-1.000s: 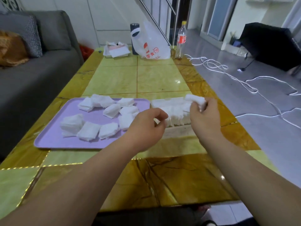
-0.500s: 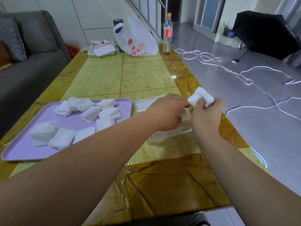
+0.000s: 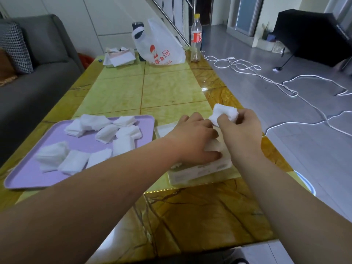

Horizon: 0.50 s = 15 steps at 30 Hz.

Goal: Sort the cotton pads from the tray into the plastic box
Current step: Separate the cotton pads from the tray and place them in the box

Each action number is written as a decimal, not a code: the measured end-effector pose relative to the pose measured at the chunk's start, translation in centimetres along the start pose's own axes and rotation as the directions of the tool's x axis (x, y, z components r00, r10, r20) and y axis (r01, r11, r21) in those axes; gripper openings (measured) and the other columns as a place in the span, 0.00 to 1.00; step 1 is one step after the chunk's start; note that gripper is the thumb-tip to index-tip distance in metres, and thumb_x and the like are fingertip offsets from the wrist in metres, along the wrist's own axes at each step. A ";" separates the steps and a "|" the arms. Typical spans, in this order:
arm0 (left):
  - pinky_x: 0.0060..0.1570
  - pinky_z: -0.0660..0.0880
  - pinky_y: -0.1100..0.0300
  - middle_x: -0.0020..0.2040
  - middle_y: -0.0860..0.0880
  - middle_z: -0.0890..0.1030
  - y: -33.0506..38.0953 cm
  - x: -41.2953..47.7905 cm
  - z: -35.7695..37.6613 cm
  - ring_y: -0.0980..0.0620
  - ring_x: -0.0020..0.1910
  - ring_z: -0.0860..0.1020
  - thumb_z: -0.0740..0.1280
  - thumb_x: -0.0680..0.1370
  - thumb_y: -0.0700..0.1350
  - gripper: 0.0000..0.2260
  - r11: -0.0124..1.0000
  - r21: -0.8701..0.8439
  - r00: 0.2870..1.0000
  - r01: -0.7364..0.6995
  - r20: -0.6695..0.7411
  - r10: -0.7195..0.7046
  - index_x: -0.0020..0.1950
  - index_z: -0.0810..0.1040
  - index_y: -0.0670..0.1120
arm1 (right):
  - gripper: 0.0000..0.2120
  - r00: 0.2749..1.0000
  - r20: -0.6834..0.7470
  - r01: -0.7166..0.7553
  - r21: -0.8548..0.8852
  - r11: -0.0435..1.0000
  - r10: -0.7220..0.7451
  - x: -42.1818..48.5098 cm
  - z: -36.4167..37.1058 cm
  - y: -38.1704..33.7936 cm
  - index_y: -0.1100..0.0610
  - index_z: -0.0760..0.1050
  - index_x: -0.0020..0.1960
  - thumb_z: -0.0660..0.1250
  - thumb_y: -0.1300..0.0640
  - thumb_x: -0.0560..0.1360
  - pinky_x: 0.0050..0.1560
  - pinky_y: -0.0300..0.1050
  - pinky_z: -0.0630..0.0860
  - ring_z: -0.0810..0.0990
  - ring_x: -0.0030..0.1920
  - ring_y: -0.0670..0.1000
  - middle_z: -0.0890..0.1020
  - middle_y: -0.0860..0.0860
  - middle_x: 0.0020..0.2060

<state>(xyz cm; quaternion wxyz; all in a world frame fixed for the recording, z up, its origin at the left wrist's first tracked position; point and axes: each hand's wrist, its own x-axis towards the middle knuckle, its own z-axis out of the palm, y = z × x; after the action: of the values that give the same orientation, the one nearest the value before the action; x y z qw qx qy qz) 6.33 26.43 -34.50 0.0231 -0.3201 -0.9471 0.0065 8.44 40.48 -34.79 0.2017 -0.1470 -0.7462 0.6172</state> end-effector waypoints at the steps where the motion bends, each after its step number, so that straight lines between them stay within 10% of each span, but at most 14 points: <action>1: 0.62 0.65 0.48 0.60 0.55 0.76 0.0 -0.1 0.1 0.47 0.65 0.67 0.62 0.76 0.69 0.26 1.000 -0.003 1.000 0.007 0.023 -0.007 0.68 0.77 0.56 | 0.06 1.000 0.003 0.009 -0.010 1.000 -0.009 0.1 -0.3 -0.1 0.53 0.75 0.49 0.70 0.56 0.73 0.31 0.31 0.69 0.75 0.33 0.38 0.77 0.42 0.37; 10: 0.61 0.65 0.47 0.64 0.59 0.77 -0.7 -0.6 -0.1 0.46 0.69 0.65 0.59 0.82 0.54 0.15 0.999 -0.033 0.990 0.009 0.138 -0.004 0.66 0.76 0.59 | 0.13 0.971 0.224 0.172 -0.418 0.892 -0.083 -0.3 -1.1 0.4 0.52 0.71 0.36 0.71 0.50 0.73 0.31 0.43 0.62 0.72 0.33 0.48 0.74 0.48 0.31; 15: 0.53 0.60 0.49 0.57 0.59 0.79 -1.0 -0.2 -0.3 0.46 0.66 0.66 0.58 0.83 0.53 0.12 0.998 -0.053 0.988 0.016 0.157 -0.008 0.58 0.80 0.58 | 0.09 0.962 0.239 0.228 -0.438 0.870 -0.132 -0.6 -0.5 0.0 0.47 0.77 0.51 0.71 0.53 0.71 0.38 0.47 0.77 0.80 0.43 0.50 0.82 0.45 0.41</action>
<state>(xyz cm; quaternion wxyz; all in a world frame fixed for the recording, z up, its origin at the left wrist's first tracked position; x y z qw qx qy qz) 5.95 25.52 -34.15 -0.0599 -0.3133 -0.9477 0.0058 9.21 40.66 -34.77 0.1413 -0.0572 -0.8982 0.4122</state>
